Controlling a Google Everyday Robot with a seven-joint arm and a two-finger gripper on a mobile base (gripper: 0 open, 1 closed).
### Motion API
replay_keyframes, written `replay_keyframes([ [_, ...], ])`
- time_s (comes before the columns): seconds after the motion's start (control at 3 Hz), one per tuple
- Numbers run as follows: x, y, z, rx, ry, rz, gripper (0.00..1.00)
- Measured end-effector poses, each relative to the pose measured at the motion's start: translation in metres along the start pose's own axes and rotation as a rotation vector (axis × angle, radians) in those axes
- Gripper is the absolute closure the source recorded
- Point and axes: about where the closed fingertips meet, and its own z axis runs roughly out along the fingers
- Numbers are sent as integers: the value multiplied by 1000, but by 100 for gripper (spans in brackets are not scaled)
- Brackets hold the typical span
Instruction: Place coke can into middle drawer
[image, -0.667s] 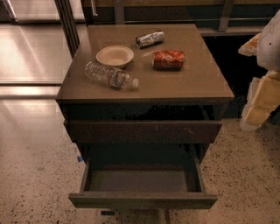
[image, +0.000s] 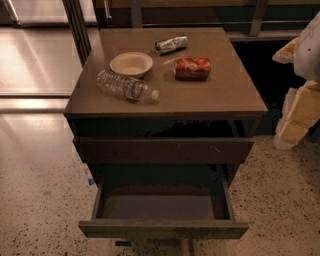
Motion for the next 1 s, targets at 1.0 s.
replay_keyframes([
  [1.0, 18, -101, 37, 13, -200, 26, 0],
])
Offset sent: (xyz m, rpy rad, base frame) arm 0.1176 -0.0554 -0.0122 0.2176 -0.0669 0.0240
